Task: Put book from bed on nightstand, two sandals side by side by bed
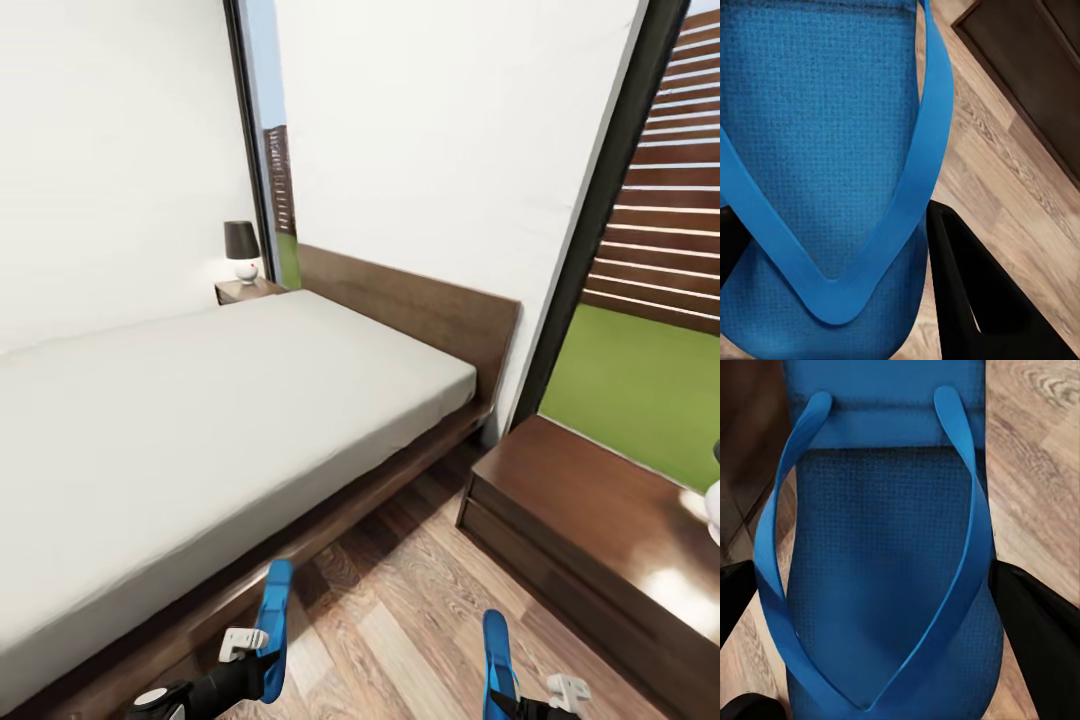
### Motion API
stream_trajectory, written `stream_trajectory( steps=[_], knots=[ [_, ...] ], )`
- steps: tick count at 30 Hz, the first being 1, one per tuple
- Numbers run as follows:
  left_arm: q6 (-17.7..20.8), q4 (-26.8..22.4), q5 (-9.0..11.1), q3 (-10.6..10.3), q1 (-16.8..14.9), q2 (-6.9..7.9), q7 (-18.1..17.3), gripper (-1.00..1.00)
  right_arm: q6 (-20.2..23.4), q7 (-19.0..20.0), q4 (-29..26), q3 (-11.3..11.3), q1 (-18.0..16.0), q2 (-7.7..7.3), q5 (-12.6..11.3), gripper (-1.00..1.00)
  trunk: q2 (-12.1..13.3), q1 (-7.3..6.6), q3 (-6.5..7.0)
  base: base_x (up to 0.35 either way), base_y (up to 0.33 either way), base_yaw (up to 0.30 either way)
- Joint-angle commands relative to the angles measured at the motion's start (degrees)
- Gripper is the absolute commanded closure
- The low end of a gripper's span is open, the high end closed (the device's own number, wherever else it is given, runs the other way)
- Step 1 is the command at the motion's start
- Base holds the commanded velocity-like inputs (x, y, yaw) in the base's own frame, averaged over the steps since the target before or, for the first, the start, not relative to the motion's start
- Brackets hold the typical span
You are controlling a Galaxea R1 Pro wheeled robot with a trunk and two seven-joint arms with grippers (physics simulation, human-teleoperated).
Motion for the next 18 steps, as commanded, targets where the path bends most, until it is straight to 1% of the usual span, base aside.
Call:
stream_trajectory(
  steps=[1,7,18],
  knots=[
    [-0.2,0.1,-0.1,0.2,-0.1,-0.02,-0.3,1.0,-0.1,0.2,0.1,0.1,0.0,-0.03,-0.4,1.0,0.0,-0.01,-0.05,0.0,-0.155,0.29],
    [-0.2,0.1,-0.1,0.2,-0.1,0.06,-0.3,1.0,-0.1,0.2,0.1,0.1,0.0,-0.03,-0.4,1.0,0.0,-0.01,-0.05,0.0,-0.222,0.29],
    [-0.2,0.1,-0.1,0.2,-0.1,0.06,-0.3,1.0,-0.1,0.2,0.1,0.1,0.0,-0.03,-0.4,1.0,0.0,-0.01,-0.05,0.0,-0.01,0.289]
  ],
)
